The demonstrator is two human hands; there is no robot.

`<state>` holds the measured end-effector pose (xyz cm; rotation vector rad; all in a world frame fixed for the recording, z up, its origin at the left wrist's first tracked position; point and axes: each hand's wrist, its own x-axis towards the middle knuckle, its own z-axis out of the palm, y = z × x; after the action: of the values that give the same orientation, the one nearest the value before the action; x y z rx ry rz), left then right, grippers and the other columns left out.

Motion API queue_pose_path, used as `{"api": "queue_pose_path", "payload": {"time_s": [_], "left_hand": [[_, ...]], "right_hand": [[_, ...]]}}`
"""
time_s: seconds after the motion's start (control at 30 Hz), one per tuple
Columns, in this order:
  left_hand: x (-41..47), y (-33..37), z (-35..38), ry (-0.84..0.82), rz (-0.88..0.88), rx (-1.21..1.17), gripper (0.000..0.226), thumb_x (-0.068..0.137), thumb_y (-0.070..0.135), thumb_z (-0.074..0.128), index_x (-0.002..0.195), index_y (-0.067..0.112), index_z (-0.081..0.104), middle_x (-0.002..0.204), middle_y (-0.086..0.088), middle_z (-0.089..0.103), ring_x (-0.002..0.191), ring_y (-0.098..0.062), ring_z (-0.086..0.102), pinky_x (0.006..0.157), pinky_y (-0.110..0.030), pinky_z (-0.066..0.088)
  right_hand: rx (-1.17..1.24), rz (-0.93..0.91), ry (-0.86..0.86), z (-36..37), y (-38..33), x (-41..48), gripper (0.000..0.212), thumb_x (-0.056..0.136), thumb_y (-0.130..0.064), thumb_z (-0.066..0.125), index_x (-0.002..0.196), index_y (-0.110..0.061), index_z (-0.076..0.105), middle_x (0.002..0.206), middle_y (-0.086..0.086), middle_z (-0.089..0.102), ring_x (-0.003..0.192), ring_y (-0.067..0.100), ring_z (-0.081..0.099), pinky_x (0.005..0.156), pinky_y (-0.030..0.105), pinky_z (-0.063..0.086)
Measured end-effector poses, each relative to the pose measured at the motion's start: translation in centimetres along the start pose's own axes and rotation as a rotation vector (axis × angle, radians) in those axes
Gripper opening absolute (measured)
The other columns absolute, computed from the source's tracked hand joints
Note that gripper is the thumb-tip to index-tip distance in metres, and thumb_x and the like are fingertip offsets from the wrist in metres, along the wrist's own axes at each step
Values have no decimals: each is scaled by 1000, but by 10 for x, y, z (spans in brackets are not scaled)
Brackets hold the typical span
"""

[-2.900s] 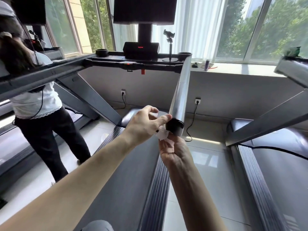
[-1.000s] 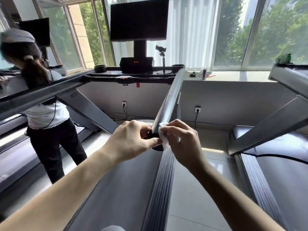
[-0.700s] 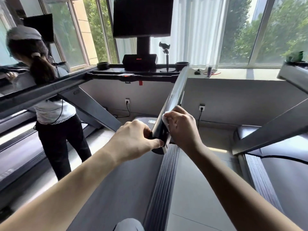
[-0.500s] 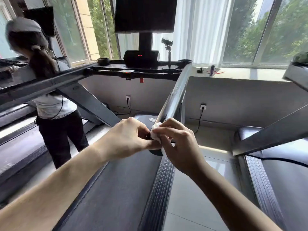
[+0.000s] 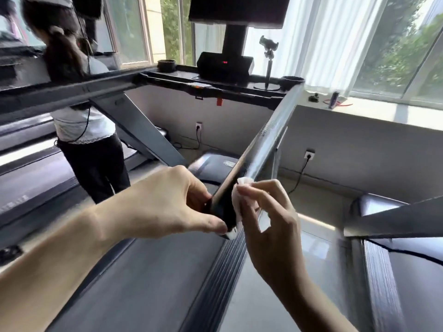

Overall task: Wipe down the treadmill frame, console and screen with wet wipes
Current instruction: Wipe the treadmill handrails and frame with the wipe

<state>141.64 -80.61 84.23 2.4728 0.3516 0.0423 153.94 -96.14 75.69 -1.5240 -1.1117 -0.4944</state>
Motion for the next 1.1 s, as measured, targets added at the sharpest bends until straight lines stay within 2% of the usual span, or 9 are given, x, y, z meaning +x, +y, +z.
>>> {"api": "queue_pose_path", "payload": {"time_s": [0.13, 0.27, 0.47, 0.57, 0.67, 0.73, 0.83, 0.97, 1.1], "left_hand": [[-2, 7, 3, 34, -24, 5, 46, 65, 70, 73, 89, 32, 80, 78, -2, 73, 80, -25, 69, 78, -49, 57], [-8, 14, 9, 177, -74, 89, 41, 67, 66, 78, 83, 29, 77, 72, 9, 70, 70, -9, 66, 72, -38, 55], [-15, 17, 26, 276, -149, 72, 55, 64, 76, 66, 89, 28, 75, 74, 5, 70, 69, -13, 66, 71, -44, 57], [-19, 22, 40, 392, -181, 55, 52, 66, 71, 64, 92, 27, 74, 75, 4, 67, 63, -10, 58, 66, -40, 53], [-24, 27, 60, 545, -192, 51, 46, 72, 65, 59, 92, 25, 72, 81, 5, 65, 73, -11, 60, 70, -41, 54], [-25, 29, 74, 610, -169, 163, 39, 80, 62, 53, 92, 28, 68, 82, 10, 59, 84, -9, 58, 74, -38, 53], [-25, 28, 85, 682, -164, 240, 32, 87, 57, 50, 90, 28, 64, 78, 13, 53, 86, -9, 54, 75, -36, 52], [-25, 24, 86, 689, -130, 278, 36, 89, 61, 50, 97, 29, 67, 79, 15, 55, 86, -7, 54, 77, -30, 47], [-25, 21, 85, 674, -106, 286, 41, 89, 64, 49, 95, 27, 66, 81, 13, 58, 87, -7, 54, 76, -31, 47]], "right_hand": [[135, 45, -1, 4, 12, -10, 14, 92, -2, 73, 105, -5, 70, 99, -2, 67, 90, 11, 65, 77, 28, 53], [248, 174, 139, 13, 46, 20, 13, 90, -2, 76, 88, -12, 68, 91, -4, 67, 88, 15, 68, 74, 43, 55], [237, 204, 146, 11, 38, 1, 14, 87, -3, 78, 79, -12, 71, 88, -1, 55, 80, 11, 57, 70, 19, 43], [323, 216, 52, 8, 32, -18, 18, 89, 0, 75, 81, -14, 67, 83, -6, 59, 78, 13, 61, 70, 19, 45], [362, 164, -3, 4, 30, -18, 12, 90, -7, 70, 86, -18, 66, 85, -10, 63, 80, 12, 65, 72, 20, 49], [414, 228, -18, 8, 43, -10, 4, 91, -14, 69, 91, -17, 66, 85, -6, 67, 79, 15, 67, 72, 29, 53], [605, 430, 69, 16, 66, 11, 12, 92, -24, 71, 97, -15, 65, 85, 5, 70, 77, 25, 69, 69, 47, 56], [620, 478, 148, 19, 52, 0, 7, 92, -16, 70, 87, -14, 65, 77, -6, 68, 70, 6, 62, 67, 26, 48], [548, 356, 35, 18, 23, -48, 11, 95, -15, 68, 87, -19, 63, 77, -8, 65, 70, 14, 63, 64, 31, 48]]}}
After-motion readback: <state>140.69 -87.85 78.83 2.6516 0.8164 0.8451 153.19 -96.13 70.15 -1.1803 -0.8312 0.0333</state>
